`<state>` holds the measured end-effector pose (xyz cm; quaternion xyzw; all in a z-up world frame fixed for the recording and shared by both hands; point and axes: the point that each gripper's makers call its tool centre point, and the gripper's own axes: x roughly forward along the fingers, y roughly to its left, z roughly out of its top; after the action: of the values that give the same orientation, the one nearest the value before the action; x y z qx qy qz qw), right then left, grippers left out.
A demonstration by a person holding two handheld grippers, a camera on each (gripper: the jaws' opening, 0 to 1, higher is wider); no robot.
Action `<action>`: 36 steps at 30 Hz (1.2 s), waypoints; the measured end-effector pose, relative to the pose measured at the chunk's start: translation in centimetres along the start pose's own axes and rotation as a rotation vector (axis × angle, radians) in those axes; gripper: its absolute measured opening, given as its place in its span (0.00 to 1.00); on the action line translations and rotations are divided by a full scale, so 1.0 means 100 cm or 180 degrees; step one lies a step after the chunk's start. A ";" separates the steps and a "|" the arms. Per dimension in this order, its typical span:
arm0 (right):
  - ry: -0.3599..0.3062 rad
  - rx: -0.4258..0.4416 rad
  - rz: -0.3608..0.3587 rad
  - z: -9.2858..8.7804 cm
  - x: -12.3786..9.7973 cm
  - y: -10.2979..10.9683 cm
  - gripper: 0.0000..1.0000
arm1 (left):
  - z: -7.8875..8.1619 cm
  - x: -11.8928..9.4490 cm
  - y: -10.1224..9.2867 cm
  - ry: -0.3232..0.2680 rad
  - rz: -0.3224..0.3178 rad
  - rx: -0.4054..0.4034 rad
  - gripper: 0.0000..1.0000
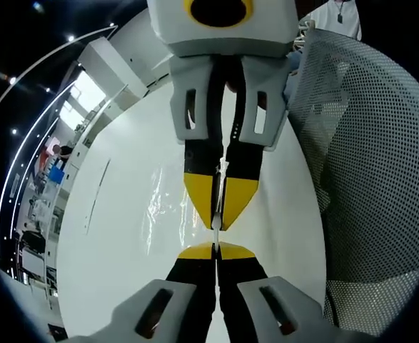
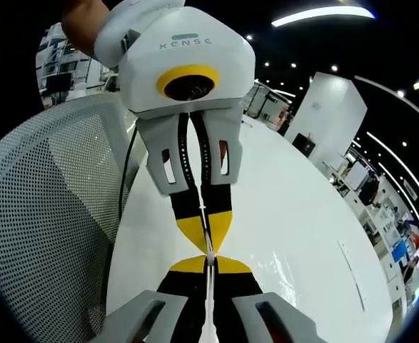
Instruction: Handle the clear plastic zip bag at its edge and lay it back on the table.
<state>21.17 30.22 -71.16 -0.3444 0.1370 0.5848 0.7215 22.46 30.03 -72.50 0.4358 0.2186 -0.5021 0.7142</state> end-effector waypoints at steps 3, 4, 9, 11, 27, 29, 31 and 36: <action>-0.0002 0.0009 -0.0004 -0.001 0.000 0.000 0.00 | 0.000 -0.001 -0.001 -0.0002 -0.0005 -0.0009 0.00; -0.0002 0.0012 -0.0006 -0.001 0.000 0.000 0.00 | 0.000 -0.001 -0.001 -0.0003 -0.0007 -0.0012 0.00; 0.0010 0.0016 -0.0003 -0.002 0.001 0.001 0.00 | 0.000 -0.001 -0.001 -0.0002 -0.0016 -0.0016 0.00; 0.0014 0.0018 -0.0003 -0.003 0.000 0.001 0.00 | 0.001 -0.001 -0.001 0.0000 -0.0019 -0.0015 0.00; 0.0015 0.0091 -0.0018 -0.007 0.000 0.000 0.00 | 0.001 -0.003 -0.001 -0.0006 -0.0038 -0.0033 0.00; 0.0008 0.0102 -0.0017 -0.007 0.001 0.000 0.00 | 0.001 -0.004 0.000 -0.0012 -0.0022 -0.0050 0.00; 0.0021 0.0093 -0.0013 -0.006 0.002 -0.001 0.00 | 0.000 -0.005 0.001 -0.0022 -0.0003 -0.0068 0.00; 0.0041 0.0084 -0.0029 -0.006 0.000 -0.004 0.00 | 0.002 -0.005 0.002 -0.0060 0.0029 -0.0093 0.00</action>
<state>21.62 29.77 -71.46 -0.3392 0.1479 0.5774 0.7278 22.42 30.18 -71.91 0.4215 0.2173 -0.4997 0.7248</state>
